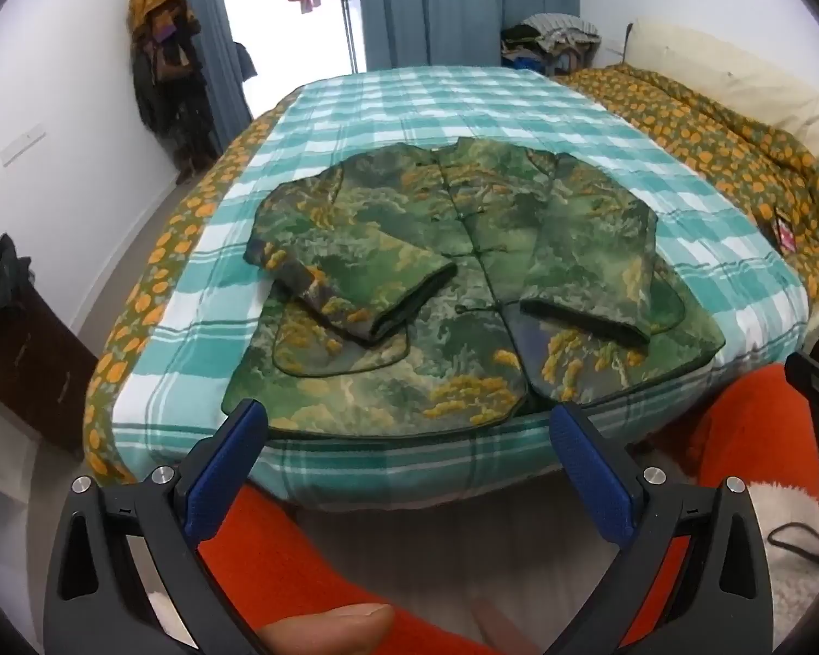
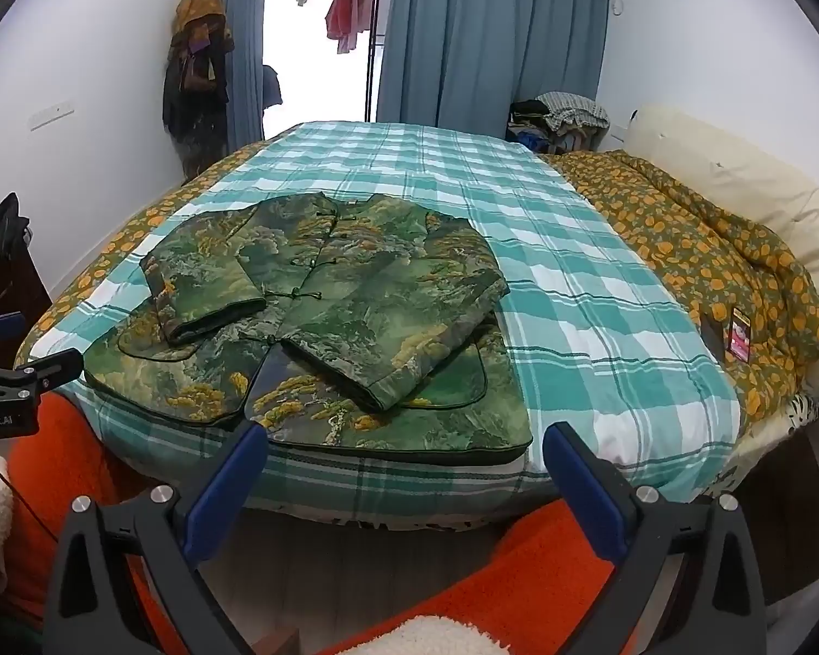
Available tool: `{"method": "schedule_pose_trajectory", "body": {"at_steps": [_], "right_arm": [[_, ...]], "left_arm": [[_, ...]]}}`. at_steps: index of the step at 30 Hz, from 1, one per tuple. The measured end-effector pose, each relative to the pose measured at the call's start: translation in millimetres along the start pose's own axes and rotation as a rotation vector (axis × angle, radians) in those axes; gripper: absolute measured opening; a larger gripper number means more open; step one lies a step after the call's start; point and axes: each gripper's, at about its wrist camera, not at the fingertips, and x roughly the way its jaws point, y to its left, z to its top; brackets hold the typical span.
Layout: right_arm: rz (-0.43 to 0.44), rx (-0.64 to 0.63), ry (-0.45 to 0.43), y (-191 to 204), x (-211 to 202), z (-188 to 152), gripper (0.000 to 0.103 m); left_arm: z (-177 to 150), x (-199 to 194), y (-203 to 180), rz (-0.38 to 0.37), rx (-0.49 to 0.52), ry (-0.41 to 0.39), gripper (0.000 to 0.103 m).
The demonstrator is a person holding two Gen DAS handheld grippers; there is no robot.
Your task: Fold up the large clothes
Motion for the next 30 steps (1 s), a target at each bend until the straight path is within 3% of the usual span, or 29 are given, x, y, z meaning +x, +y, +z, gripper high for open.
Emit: {"method": "schedule_pose_trajectory", "body": {"at_steps": [30], "right_arm": [[-0.003,0.003,0.011,-2.2,4.0,-1.9,0.103]], "left_arm": [[-3.2,6.1,-2.8,0.003,0.008,0.013,0.103]]}}
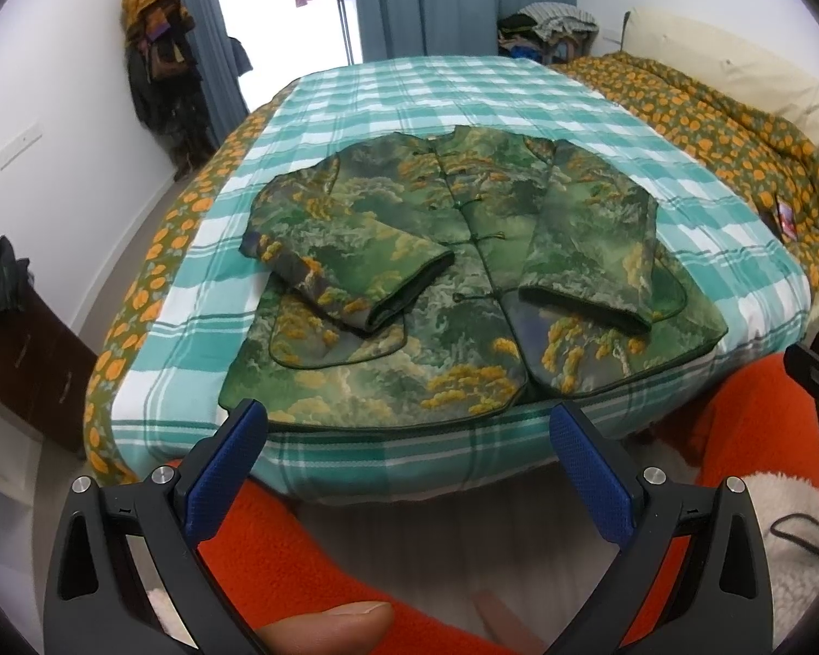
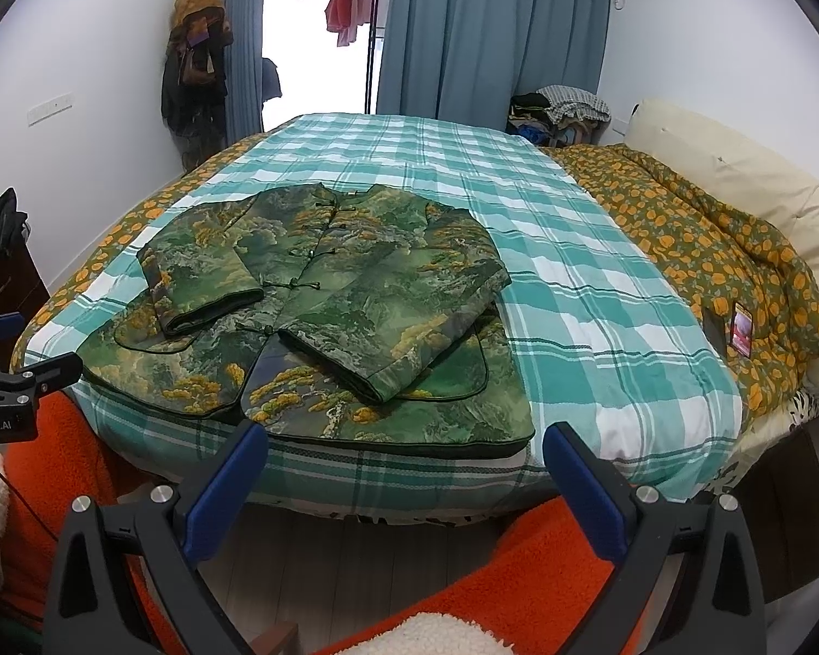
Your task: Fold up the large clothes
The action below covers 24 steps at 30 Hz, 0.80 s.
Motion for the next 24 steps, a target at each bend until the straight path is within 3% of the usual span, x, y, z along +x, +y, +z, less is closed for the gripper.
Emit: {"method": "schedule_pose_trajectory", "body": {"at_steps": [24], "right_arm": [[-0.002,-0.009,0.015,3.0,3.4,-2.7,0.103]], "left_arm": [[-5.0,-0.3,-6.8,-0.010,0.026,0.008,0.103]]}}
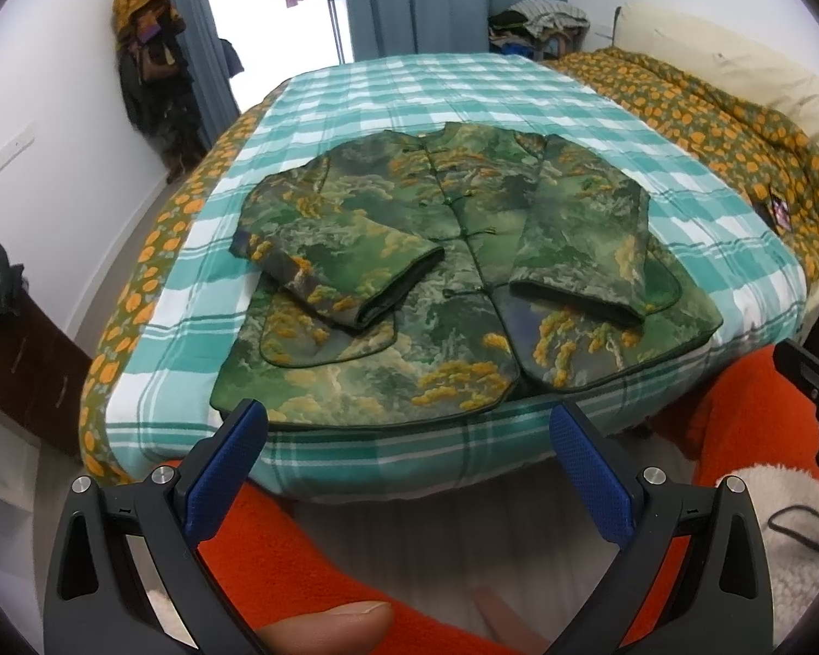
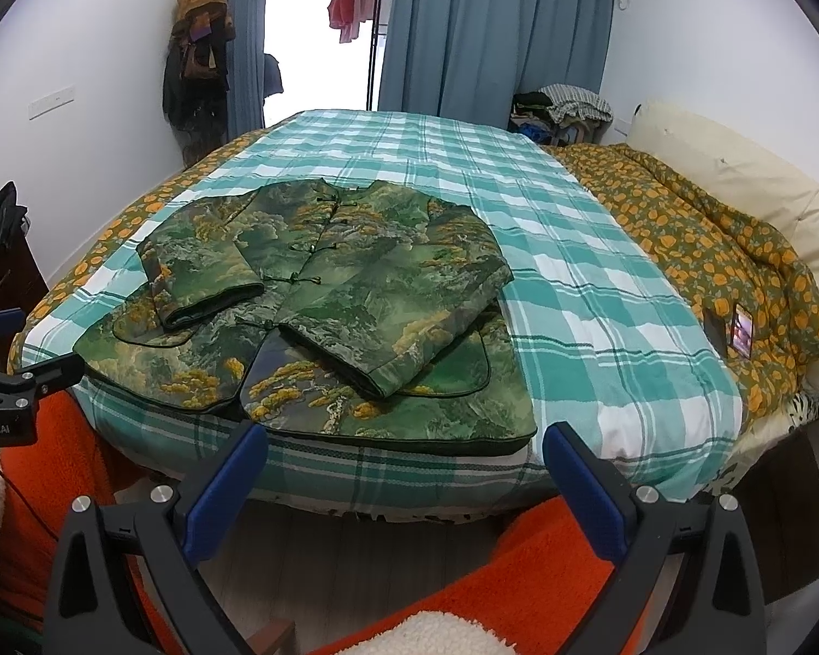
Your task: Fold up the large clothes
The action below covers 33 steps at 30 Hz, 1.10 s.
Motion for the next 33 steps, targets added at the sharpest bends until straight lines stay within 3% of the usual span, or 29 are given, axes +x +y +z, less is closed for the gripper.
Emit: {"method": "schedule_pose_trajectory", "body": {"at_steps": [23,26,30,33], "right_arm": [[0.015,-0.020,-0.005,7,-2,-1,0.102],[0.071,-0.029,-0.030,5,2,4,0.102],[0.265,-0.172,0.002,14,36,19,0.102],[0.234,-0.309,0.054,28,79,26,0.102]], "left_arm": [[0,-1,-1,0.001,-0.003,-0.003,0.103],[-1,0,-1,0.015,0.002,-0.004,0.103],[-2,5,2,0.004,-0.007,0.020,0.103],[-2,6,4,-0.013,-0.011,0.027,0.103]]}}
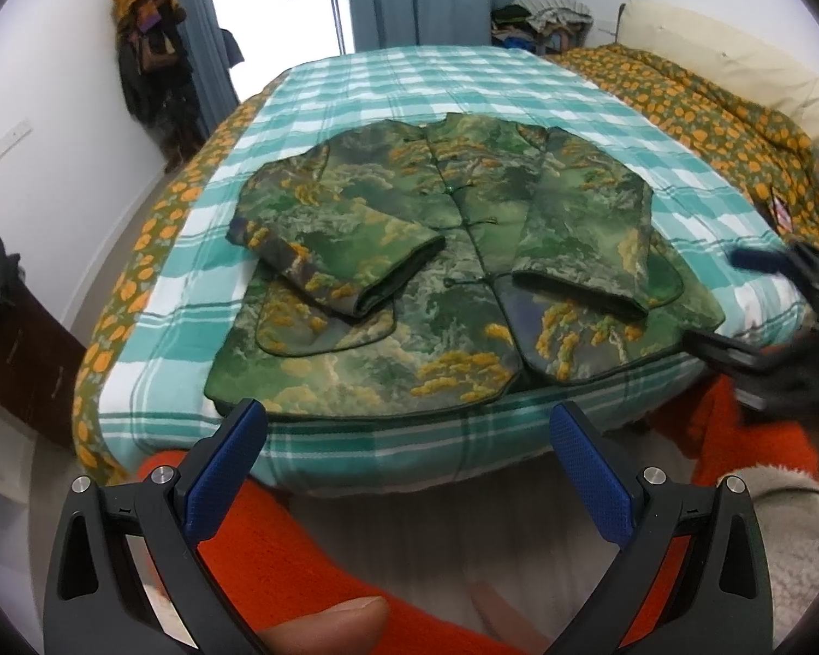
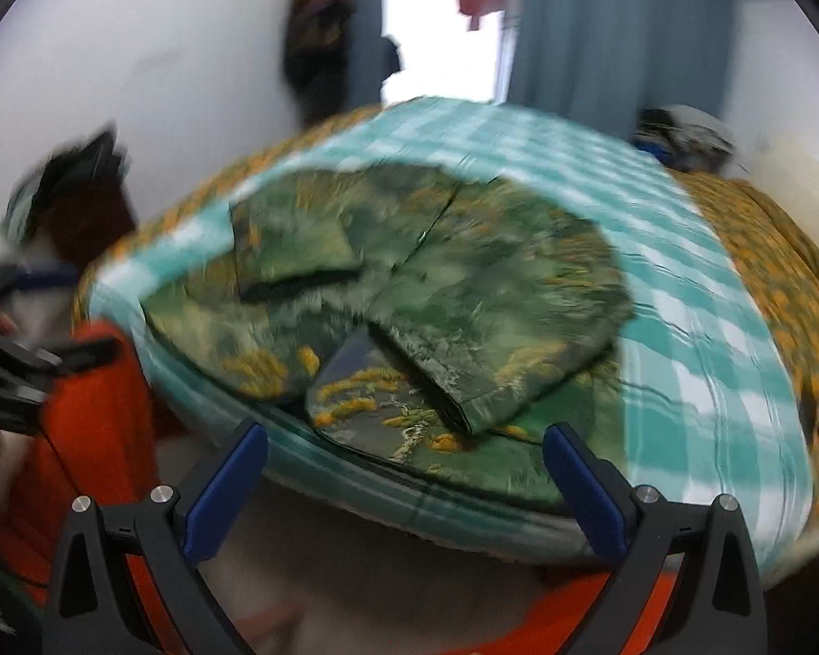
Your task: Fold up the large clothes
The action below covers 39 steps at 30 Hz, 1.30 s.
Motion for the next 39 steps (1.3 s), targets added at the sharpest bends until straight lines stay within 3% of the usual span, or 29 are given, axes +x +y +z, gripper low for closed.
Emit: {"method": "schedule_pose_trajectory", "body": {"at_steps": [3,6,8,10,12,15,19,24,26,27,28,31,37,39], "right_arm": [[-0.067,-0.140,0.044,1,51,13,0.102],[-0.058,-0.199,0.094,-2,101,22,0.101],[-0.058,-0.221,0.143,-5,129,23,0.085],[-0.032,-0.199,0.190,-13,150,23,0.039],[0.001,-0.104,0.164,-26,139,28,0.014],[0.014,0.021,0.062,-56,88,42,0.012],[-0.142,0.117,-0.080,-134,5,60,0.011],[-0.541,0.210,-0.107,-260,-44,62,0.014],[-0.777,0.189,-0.043,-297,-41,56,0.039],[-0.848,0.195,-0.025,-306,-42,51,0.049],[-0.866,0.228,-0.031,-311,-48,44,0.049],[-0.709,0.352,-0.090,-293,-60,19,0.055],[-0.374,0.420,-0.105,-181,-42,-38,0.056],[-0.287,0.462,-0.101,-148,-35,-54,0.056]], "left_arm": [[1,-1,3,-0.011,-0.007,0.003,0.103],[0,-2,5,-0.027,-0.008,0.005,0.103],[-1,0,4,0.001,0.013,0.007,0.103],[-3,4,4,-0.004,0.032,0.030,0.103],[-4,9,8,-0.015,0.030,0.056,0.103],[-3,16,18,-0.007,0.008,0.071,0.103],[9,32,34,0.042,0.001,0.068,0.103],[43,54,45,0.099,0.124,-0.039,0.102],[62,71,50,0.056,0.185,-0.047,0.103],[70,82,51,0.024,0.215,-0.031,0.103],[75,90,51,0.005,0.238,-0.015,0.103],[88,127,44,-0.034,0.324,0.040,0.103],[89,212,30,0.008,0.459,0.148,0.102],[88,238,31,0.002,0.464,0.189,0.093]]}}
